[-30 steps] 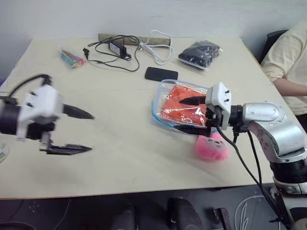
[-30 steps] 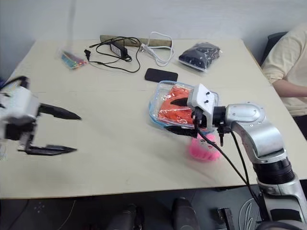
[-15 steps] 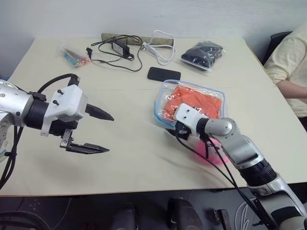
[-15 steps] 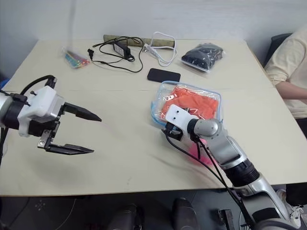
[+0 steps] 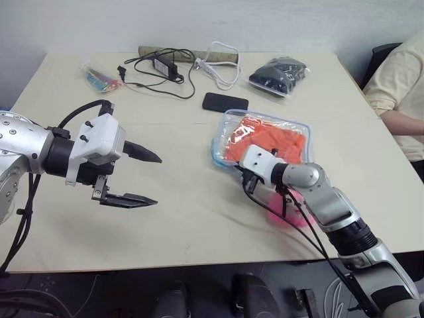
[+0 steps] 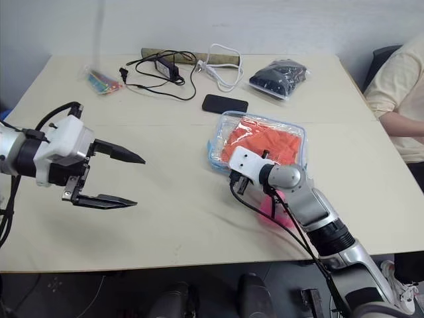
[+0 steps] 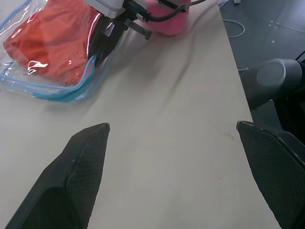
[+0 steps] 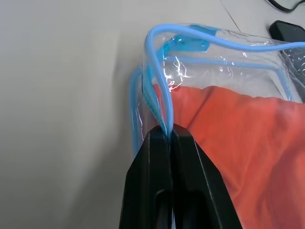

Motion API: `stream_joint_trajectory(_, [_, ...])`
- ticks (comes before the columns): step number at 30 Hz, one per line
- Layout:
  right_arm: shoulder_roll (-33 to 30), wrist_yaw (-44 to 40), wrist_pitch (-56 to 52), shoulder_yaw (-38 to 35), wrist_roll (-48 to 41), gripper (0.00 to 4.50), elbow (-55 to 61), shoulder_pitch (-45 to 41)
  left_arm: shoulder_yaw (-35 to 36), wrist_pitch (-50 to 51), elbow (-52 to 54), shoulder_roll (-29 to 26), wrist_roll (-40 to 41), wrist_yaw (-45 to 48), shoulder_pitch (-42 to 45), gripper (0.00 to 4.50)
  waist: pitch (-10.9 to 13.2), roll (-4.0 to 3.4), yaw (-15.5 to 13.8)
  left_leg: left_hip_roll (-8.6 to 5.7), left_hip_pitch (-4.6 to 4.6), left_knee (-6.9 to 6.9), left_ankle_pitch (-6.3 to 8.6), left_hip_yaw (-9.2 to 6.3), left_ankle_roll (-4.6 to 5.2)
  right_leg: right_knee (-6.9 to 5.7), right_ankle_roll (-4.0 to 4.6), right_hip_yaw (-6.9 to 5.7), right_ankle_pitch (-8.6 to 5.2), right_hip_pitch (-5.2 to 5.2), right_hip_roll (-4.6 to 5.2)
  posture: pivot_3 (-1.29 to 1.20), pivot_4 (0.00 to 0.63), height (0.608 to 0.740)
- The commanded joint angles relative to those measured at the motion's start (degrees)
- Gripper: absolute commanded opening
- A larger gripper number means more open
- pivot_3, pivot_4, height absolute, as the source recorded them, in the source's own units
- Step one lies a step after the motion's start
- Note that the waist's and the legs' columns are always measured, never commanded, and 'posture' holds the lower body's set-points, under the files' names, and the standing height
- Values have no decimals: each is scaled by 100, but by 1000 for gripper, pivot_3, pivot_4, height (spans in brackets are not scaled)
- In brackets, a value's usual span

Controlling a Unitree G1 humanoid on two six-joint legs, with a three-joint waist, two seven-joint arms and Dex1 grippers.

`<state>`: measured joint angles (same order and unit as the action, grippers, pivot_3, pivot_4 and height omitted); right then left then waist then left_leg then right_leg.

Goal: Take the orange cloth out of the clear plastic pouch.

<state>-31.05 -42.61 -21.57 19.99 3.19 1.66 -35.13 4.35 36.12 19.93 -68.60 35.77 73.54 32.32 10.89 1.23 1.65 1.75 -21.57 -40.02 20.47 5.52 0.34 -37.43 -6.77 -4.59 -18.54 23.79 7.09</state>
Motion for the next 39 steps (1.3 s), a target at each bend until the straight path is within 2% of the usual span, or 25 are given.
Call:
stream_joint_trajectory(1, [-50,-979,464,-32,-577,47,202,-25,230,-19,109,-55,-11,-14,-108,4500,0,0,10,0,0,0,0,0,0,0,0,0,0,0,-1,0,150,740])
stream_joint_trajectory(4, [-15,-1692,414,44,-965,47,356,-78,316,28,154,-80,45,-44,-172,4500,0,0,2,2,1,1,0,0,0,2,0,0,0,0,-8,0,150,740])
stream_joint_trajectory(9, [399,-1755,248,199,-916,47,273,-261,418,112,290,-77,93,-103,-270,4500,0,0,2,5,2,-3,0,-3,0,-1,1,1,1,-3,-6,0,150,740])
stream_joint_trajectory(17, [808,-1274,112,416,-416,47,-61,-304,620,239,509,-96,138,-188,-525,4500,0,0,0,6,2,-2,0,-4,-1,-1,1,1,1,-3,-3,0,150,740])
stream_joint_trajectory(20, [837,-1295,-138,327,-538,718,73,-245,661,248,521,-97,128,-181,-593,4500,0,0,-4,5,2,-3,0,-4,-1,-1,1,0,1,-5,-1,0,150,740])
stream_joint_trajectory(22, [806,-1427,-562,121,-871,1321,329,-236,614,241,507,-67,121,-184,-575,4500,0,0,-7,5,2,-4,0,-6,-1,-1,1,-1,1,-5,-1,0,150,740])
stream_joint_trajectory(31, [454,-1523,-2389,-877,-2192,4315,1534,-641,399,170,393,107,103,-183,-385,4500,0,-1,-10,6,2,-3,0,-9,-1,-1,1,-2,1,-5,-1,0,150,740])
stream_joint_trajectory(32, [196,-1689,-2530,-1162,-2436,4464,1662,-708,387,184,412,140,129,-186,-374,4500,0,-1,-11,6,2,-2,1,-8,-1,0,1,-2,1,-5,-1,0,150,740])
stream_joint_trajectory(35, [-893,-2523,-2482,-2025,-3058,4464,1684,-717,381,241,490,229,220,-174,-366,4500,5,-8,-82,0,-2,-1,2,-13,3,8,0,-3,1,-8,4,0,150,740])
stream_joint_trajectory(39, [-2057,-3113,-1743,-2472,-2888,4464,1024,-149,466,348,538,371,386,-251,-364,4500,3,-5,-157,-1,1,2,10,-11,16,38,-8,-6,6,-24,3,0,150,740])
